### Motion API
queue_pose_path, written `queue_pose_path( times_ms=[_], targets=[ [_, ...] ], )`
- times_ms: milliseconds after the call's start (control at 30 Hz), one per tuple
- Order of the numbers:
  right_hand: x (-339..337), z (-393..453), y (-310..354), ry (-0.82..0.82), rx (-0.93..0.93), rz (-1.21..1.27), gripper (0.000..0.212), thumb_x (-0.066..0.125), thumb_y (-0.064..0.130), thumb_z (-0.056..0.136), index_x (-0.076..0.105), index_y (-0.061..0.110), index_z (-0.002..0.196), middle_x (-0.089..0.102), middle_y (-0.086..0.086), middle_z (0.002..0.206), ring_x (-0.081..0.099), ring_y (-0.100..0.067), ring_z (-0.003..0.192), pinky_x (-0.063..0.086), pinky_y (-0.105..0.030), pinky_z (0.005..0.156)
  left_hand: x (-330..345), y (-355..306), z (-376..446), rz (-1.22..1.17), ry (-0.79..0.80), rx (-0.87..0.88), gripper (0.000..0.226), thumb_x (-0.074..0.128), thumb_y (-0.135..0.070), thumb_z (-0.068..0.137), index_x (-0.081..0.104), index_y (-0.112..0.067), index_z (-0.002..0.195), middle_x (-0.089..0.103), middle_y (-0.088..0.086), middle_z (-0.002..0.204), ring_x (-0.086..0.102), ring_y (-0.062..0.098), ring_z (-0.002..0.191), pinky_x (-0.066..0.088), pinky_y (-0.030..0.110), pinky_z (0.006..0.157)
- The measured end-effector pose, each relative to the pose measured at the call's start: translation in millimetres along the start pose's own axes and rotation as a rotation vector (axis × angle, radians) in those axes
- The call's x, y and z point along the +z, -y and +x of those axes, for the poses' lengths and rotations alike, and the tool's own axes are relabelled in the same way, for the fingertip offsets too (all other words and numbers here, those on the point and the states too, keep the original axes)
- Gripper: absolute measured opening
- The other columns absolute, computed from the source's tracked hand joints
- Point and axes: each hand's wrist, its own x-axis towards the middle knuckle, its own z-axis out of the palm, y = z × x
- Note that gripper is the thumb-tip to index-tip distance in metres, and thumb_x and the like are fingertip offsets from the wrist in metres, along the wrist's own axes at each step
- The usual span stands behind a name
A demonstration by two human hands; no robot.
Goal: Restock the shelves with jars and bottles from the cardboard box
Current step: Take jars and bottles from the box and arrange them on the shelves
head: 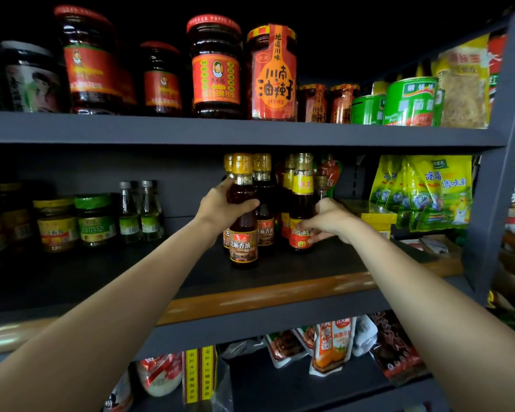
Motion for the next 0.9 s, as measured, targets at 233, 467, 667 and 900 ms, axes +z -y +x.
queue_pose_path(
  times_ms=[233, 467, 667, 900],
  targets=[
    [5, 2, 1, 0.026, 0.029, 0.058, 0.051, 0.07, 0.004, 0.081, 0.045, 0.003, 0.126, 0.054, -0.016, 0.121, 0.058, -0.023, 0.092, 0.058, -0.038, 0.077, 2, 1, 1, 0.004, -0.008, -0.014, 0.059, 0.068, -0.025, 0.082, 0.044, -0.019, 0.136, 0.058, 0.001, 0.126, 0.052, 0.02, 0.119, 0.045, 0.035, 0.099],
    [1, -21, 6, -0.367, -0.118, -0.182, 0.04, 0.064, 0.024, 0.087, 0.054, 0.007, 0.122, 0.061, -0.01, 0.117, 0.064, -0.027, 0.096, 0.054, -0.043, 0.084, 1, -4, -4, 0.004, 0.026, -0.026, 0.053, 0.067, -0.022, 0.084, 0.045, -0.02, 0.132, 0.058, 0.001, 0.126, 0.052, 0.019, 0.119, 0.043, 0.034, 0.099],
    [36, -61, 38, -0.123, -0.39, -0.073, 0.028, 0.064, 0.02, 0.087, 0.063, 0.009, 0.112, 0.065, 0.0, 0.106, 0.062, -0.012, 0.085, 0.053, -0.02, 0.073, -24, 9, -19, -0.147, -0.004, -0.089, 0.05, 0.06, -0.016, 0.089, 0.044, -0.02, 0.136, 0.061, 0.003, 0.109, 0.055, 0.017, 0.107, 0.045, 0.032, 0.094],
    [78, -45, 45, 0.034, -0.32, -0.124, 0.055, 0.074, 0.023, 0.079, 0.05, 0.011, 0.127, 0.057, -0.006, 0.126, 0.055, -0.022, 0.115, 0.043, -0.026, 0.087, -26, 29, -29, -0.089, 0.013, -0.231, 0.034, 0.05, 0.007, 0.088, 0.059, -0.009, 0.117, 0.065, 0.005, 0.101, 0.057, 0.014, 0.094, 0.046, 0.03, 0.087]
  ],
)
